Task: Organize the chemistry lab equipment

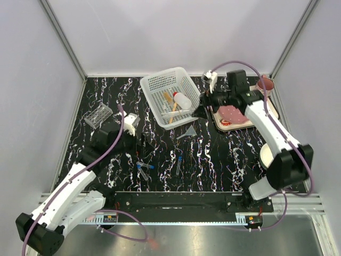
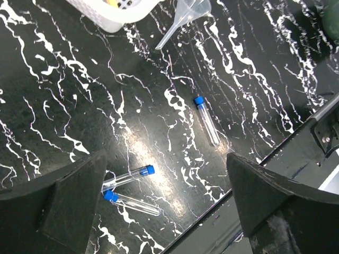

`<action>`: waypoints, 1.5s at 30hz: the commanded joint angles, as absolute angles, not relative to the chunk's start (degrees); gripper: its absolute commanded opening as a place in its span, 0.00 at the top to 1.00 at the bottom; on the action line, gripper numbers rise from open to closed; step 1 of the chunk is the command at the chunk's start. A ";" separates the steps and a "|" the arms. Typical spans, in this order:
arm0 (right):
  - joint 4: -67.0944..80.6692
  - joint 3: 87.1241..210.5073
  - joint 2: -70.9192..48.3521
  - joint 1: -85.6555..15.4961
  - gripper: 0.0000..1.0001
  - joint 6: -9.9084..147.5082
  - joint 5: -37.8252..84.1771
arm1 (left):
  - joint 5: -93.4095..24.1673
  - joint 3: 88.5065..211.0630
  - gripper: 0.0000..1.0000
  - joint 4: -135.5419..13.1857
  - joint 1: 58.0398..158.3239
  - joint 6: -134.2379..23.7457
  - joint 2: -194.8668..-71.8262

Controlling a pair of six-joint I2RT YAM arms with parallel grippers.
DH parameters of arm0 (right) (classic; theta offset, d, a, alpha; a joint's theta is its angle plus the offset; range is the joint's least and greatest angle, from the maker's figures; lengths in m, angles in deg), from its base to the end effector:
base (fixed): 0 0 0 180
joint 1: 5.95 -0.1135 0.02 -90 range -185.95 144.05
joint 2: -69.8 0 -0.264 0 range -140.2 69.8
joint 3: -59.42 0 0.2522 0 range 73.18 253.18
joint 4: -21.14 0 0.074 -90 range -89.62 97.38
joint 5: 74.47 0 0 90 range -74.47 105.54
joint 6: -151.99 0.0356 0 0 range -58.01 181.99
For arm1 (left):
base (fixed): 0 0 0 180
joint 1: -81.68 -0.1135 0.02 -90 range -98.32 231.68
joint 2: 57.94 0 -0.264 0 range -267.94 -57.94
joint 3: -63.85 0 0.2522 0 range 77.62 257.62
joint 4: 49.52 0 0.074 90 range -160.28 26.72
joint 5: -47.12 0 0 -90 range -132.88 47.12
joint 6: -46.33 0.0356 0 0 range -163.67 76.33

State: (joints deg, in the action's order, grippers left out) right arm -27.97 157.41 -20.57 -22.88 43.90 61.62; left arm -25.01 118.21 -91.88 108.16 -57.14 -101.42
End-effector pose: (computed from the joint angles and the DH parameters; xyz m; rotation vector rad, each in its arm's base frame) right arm 0.3232 0.1252 0.3456 -1.0354 1.9181 0.9009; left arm 0.1456 -0.0847 0.2864 0.4363 2.1370 -0.7369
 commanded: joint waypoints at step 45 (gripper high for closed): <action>11.87 132.41 -35.32 -20.72 0.45 83.26 61.76 | -38.75 110.05 0.01 -81.74 111.13 -77.59 -93.80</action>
State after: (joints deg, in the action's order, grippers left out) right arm 13.16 129.47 -33.82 -19.97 83.18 61.51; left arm -37.60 110.46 -84.58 110.94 -77.01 -94.65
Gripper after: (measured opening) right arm 0.580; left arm 0.987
